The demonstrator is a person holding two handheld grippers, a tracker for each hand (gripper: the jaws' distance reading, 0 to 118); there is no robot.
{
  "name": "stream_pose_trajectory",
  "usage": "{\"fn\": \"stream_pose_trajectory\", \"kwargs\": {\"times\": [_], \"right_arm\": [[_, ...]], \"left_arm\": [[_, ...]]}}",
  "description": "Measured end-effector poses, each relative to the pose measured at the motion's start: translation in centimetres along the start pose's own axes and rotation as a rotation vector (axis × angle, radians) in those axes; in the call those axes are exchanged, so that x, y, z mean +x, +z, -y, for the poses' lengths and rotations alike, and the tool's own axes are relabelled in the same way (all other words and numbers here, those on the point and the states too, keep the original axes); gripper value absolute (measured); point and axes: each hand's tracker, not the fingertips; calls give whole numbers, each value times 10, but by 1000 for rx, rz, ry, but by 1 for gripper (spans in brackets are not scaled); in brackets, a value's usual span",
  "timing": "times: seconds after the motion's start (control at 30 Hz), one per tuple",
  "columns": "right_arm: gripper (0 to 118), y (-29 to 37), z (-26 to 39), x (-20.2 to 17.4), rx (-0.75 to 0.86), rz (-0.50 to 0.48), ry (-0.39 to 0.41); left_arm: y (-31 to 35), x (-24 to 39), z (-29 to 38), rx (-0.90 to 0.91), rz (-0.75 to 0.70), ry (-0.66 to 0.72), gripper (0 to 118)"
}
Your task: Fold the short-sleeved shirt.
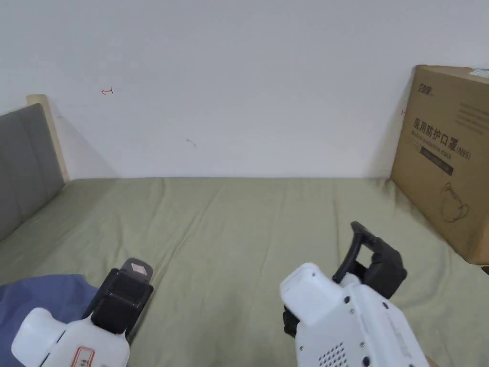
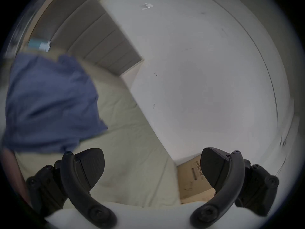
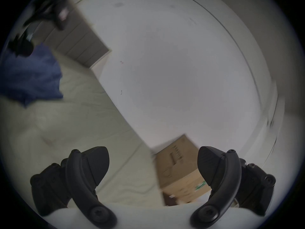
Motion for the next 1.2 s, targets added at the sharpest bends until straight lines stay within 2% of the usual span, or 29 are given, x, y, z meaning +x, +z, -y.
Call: {"fn": "stream_pose_trajectory", "kwargs": {"times": [0.07,0.1,0.2,0.27,0.3,0.37,0.43,0.5,0.63,0.67,0.7,0.73,0.77,0.8,0.83,0.87,0.9,0.97,1.03,1.1,1.2], "right_arm": [[109,-1,4,24,-16,-13,-224],[109,-3,7,38,-30,-27,-366],[109,-11,38,69,-156,-172,-841],[109,-15,65,71,-211,-232,-1016],[109,-12,73,66,-228,-197,-1041],[109,-7,80,61,-234,-132,-982],[109,-1,74,61,-194,-92,-906],[109,4,62,64,-147,-76,-862],[107,10,47,69,-88,-53,-812],[102,12,46,67,-78,-47,-793],[89,14,45,65,-70,-32,-776],[55,15,43,62,-69,-27,-773],[30,15,43,60,-74,-25,-774],[20,14,44,58,-88,-27,-784],[17,13,46,57,-104,-26,-799],[5,12,49,56,-101,-39,-822],[2,13,51,57,-98,-71,-833],[1,15,51,53,-94,-43,-819],[0,14,51,52,-95,-53,-768],[0,12,51,52,-104,-60,-770],[0,11,52,55,-106,-96,-820]], "left_arm": [[1,24,-7,60,23,-178,116],[4,39,-8,79,32,-315,116],[11,77,7,111,62,-792,117],[14,88,27,126,28,-1070,117],[14,91,36,128,0,-1176,117],[13,89,47,100,30,-1214,117],[11,85,41,26,61,-1073,117],[11,85,34,-9,76,-982,117],[17,89,24,77,64,-1013,115],[17,91,24,75,66,-1014,112],[17,92,23,61,62,-1017,105],[17,92,24,45,59,-1019,84],[17,92,24,34,56,-1021,56],[18,91,26,21,54,-1027,23],[18,90,29,22,51,-1032,2],[17,89,32,22,39,-1035,1],[18,86,33,29,31,-1044,0],[20,83,28,1,71,-1015,0],[17,81,25,-19,82,-975,0],[13,83,27,-34,75,-964,0],[13,84,26,-34,76,-964,0]]}}
